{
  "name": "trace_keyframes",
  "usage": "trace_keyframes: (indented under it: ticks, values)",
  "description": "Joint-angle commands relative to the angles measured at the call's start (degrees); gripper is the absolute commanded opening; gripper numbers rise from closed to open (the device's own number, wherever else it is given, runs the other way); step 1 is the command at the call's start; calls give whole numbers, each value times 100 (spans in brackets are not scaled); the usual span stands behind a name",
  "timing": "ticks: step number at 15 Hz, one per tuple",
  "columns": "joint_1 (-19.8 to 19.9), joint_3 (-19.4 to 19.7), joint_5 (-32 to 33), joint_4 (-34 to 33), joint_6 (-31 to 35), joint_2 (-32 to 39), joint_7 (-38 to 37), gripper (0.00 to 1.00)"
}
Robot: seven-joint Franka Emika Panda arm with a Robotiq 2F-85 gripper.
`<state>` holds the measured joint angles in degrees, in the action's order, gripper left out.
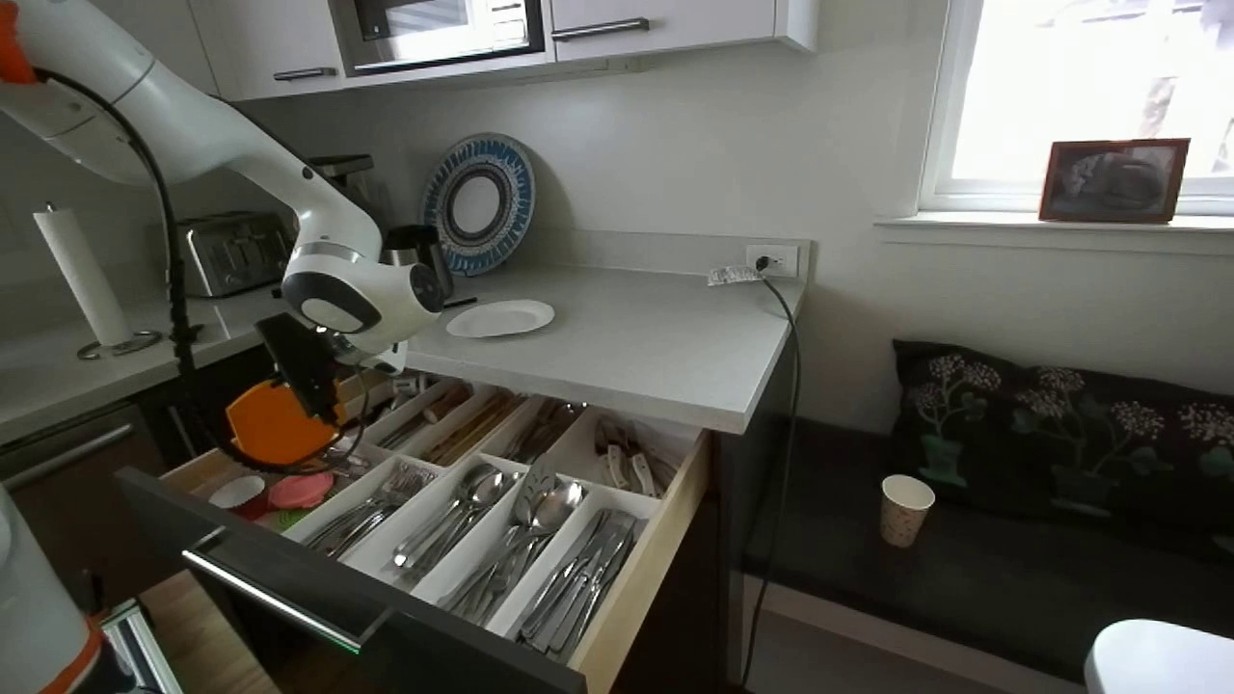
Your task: Move the orange mat from the counter to the drawer
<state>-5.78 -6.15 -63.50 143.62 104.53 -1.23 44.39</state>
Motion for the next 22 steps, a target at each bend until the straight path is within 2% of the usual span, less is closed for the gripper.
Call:
trace_keyframes:
  ticks: [1,5,10,17,22]
  values:
    - [-106,-88,-138,-252,37,333,395,2]
    - [-114,-110,-393,-390,-116,420,902,2]
    - [-66,-60,-354,-376,-139,611,955,2]
    - [98,187,76,8,34,587,35,2]
    - [253,384,913,119,24,441,-1070,2]
